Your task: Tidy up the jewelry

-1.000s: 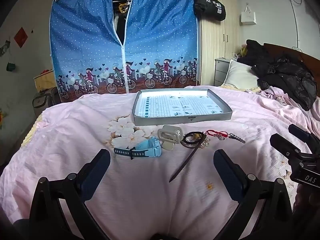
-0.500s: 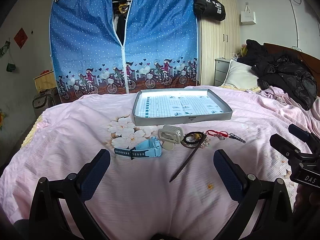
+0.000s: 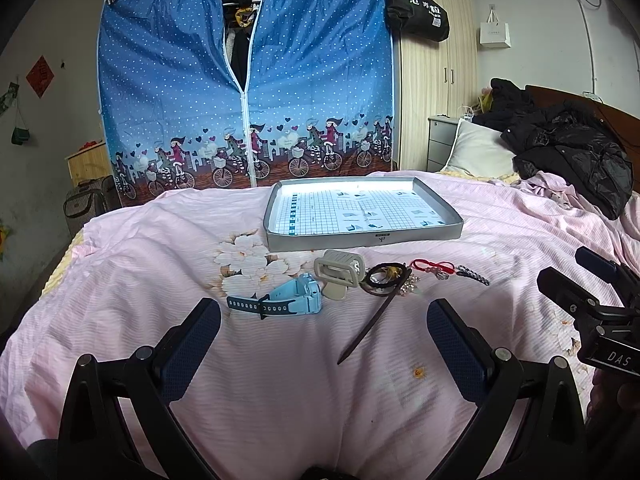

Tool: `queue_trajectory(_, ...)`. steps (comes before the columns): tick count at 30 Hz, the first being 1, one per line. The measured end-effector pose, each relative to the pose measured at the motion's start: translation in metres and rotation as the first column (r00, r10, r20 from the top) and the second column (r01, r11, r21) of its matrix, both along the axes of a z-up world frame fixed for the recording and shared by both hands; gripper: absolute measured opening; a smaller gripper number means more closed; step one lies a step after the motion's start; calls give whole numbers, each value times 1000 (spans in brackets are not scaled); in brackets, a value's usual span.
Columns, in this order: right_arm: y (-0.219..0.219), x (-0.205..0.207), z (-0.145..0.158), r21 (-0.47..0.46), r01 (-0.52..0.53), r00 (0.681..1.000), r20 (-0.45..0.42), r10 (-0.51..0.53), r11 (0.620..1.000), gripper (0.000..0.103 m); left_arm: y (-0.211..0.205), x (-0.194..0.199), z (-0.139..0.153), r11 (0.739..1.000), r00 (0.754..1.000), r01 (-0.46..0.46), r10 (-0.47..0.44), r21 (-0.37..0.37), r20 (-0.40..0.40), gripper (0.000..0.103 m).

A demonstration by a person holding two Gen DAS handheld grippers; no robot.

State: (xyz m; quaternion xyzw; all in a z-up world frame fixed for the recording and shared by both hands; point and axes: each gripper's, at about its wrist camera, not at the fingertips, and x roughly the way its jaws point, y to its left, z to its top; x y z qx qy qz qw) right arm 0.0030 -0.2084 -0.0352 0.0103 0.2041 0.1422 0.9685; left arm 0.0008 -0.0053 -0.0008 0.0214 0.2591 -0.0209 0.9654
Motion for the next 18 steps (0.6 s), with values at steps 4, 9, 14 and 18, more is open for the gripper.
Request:
queue_trajectory(4,-1,0,0,-2,-1,1000,0,1,1000,103,0,0,0,1000,1000,0,0,1,1,101)
queue_trajectory(9,0,0,0,-1,0,1000,0,0,1000,103,0,0,0,1000,1000,0,0,-1,0,101)
queue_trajectory(14,0,0,0,-2,0,1000,0,0,1000,103,0,0,0,1000,1000,0,0,1,1,101)
queue_trajectory(18,-1,0,-1,-3,-1,1000,0,1,1000,103,0,0,0,1000,1000,0,0,1,1,101)
